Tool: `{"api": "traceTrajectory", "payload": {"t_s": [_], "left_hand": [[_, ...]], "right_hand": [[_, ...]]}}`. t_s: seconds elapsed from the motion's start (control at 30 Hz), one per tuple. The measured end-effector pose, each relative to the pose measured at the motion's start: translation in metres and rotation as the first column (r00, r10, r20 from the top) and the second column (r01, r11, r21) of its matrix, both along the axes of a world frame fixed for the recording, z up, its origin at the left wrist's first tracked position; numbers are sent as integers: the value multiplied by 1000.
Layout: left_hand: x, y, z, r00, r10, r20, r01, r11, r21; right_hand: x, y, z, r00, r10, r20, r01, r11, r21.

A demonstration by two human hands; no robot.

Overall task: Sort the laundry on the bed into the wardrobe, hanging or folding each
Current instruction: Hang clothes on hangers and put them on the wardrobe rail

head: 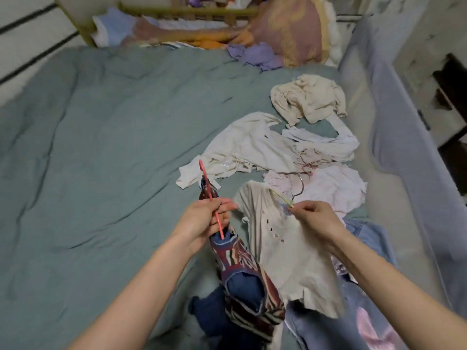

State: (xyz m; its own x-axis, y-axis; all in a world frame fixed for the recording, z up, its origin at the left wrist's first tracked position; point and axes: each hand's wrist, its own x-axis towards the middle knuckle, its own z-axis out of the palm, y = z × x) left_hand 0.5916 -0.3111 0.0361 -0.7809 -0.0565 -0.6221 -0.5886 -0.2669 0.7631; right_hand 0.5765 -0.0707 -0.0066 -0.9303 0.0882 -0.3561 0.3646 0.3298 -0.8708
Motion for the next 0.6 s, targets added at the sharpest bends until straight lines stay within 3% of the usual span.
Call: {"api": "traceTrajectory", "payload": {"t_s": [0.13,0.3,0.47,0.6], "left_hand": [[22,26,52,999,-24,-36,30,987,159],[48,60,87,999,-13,-33,21,965,261],[76,76,118,991,49,-128,-1,937,351],[99,75,131,976,38,-215,30,951,307]], "right_hand": [[21,2,66,987,-55,-152,51,998,-30],[54,-9,139,907,5,-420,-11,1000,-13],[107,-23,169,858,159,-488,-134,987,86],[141,-28,179,820,177,-545,-111,982,152]]}}
